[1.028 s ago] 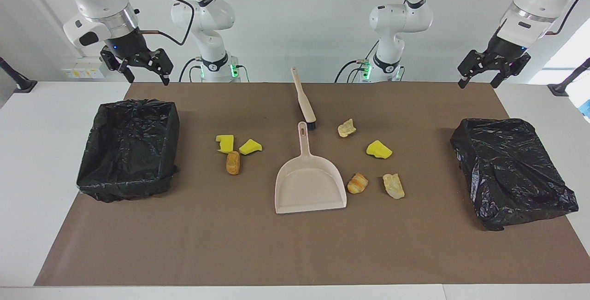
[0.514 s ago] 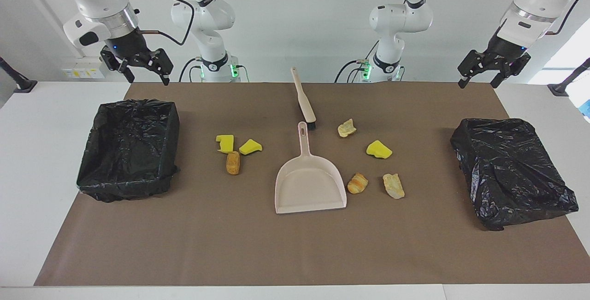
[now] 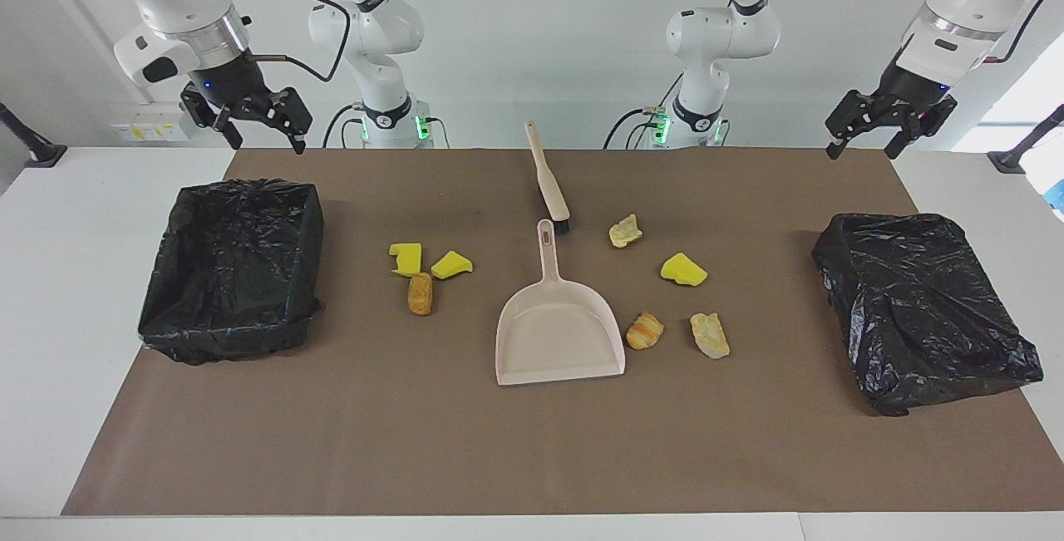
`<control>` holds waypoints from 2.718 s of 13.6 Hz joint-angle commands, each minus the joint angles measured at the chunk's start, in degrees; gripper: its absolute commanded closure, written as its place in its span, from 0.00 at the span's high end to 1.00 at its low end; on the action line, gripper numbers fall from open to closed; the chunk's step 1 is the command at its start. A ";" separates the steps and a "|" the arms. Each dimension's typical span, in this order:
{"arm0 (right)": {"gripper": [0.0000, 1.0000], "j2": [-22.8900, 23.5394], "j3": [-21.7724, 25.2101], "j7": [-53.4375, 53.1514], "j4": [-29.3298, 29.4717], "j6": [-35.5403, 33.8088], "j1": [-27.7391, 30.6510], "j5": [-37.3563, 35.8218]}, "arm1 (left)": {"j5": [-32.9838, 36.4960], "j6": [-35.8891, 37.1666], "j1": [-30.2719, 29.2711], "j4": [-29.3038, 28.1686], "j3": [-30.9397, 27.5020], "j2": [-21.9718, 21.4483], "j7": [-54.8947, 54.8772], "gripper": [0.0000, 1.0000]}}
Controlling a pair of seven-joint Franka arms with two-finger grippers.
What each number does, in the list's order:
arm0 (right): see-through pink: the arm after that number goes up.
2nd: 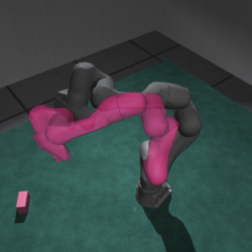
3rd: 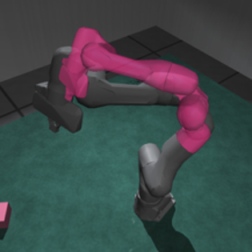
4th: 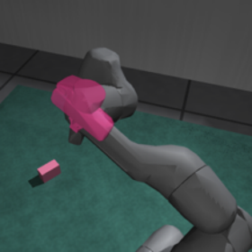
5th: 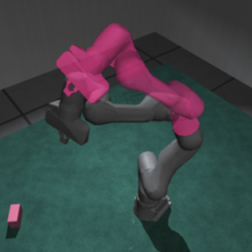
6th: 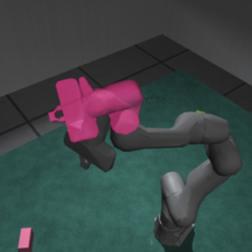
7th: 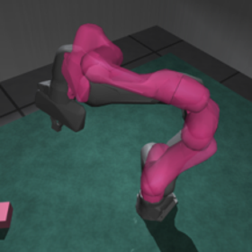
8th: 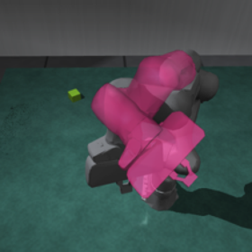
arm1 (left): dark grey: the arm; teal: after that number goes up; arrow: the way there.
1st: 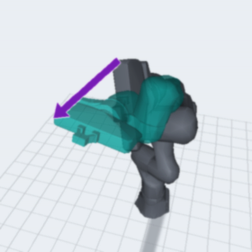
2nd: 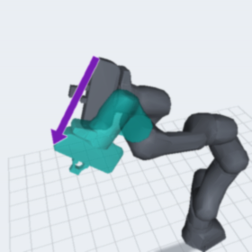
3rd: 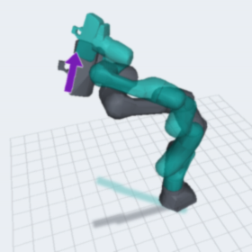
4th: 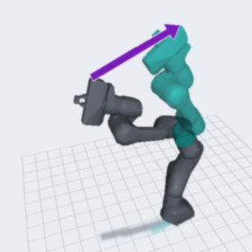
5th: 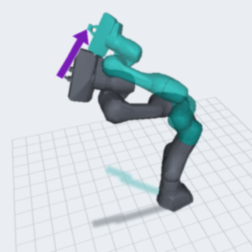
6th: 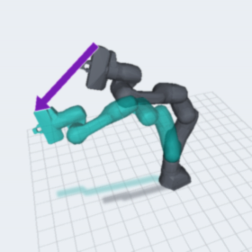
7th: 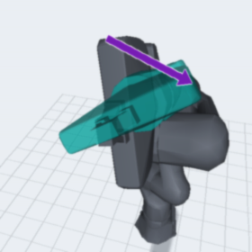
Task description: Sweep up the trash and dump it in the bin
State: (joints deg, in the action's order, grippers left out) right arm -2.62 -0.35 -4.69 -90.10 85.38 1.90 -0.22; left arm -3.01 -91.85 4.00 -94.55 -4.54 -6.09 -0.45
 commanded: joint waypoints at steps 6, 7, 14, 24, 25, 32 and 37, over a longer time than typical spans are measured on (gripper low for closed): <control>1.00 -1.33 -0.26 1.00 -1.39 0.22 0.82 1.45 | 0.98 0.36 0.39 -0.02 -0.30 -0.41 0.01 1.00; 1.00 -1.33 -0.26 1.00 -1.39 0.14 0.82 1.45 | 0.98 0.36 0.39 -0.02 -0.30 -0.41 0.01 1.00; 1.00 -1.33 -0.26 1.00 -1.39 0.22 0.82 1.45 | 0.98 0.27 0.31 -0.02 -0.30 -0.41 0.53 1.00; 1.00 -1.33 -0.26 1.00 -1.39 0.14 0.82 1.45 | 0.90 1.59 1.36 -0.36 0.23 -0.67 0.54 1.00; 1.00 -1.33 -0.26 1.00 -1.39 0.22 0.82 1.45 | 0.81 1.24 1.36 -0.72 0.23 -0.93 0.54 1.00; 1.00 -1.33 -0.26 1.00 -1.39 0.22 0.82 1.45 | 0.37 -1.74 8.02 -7.82 1.11 -0.76 7.29 1.00; 1.00 -1.33 -0.26 1.00 -1.30 0.22 0.82 1.45 | -0.07 -8.15 16.90 -18.80 1.37 -4.88 22.38 1.00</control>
State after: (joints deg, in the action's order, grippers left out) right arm -2.63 -0.32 -4.69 -90.10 85.38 1.90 -0.22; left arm -3.10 -96.55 17.98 -107.11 -2.43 -6.49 16.38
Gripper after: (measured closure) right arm 0.000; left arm 0.000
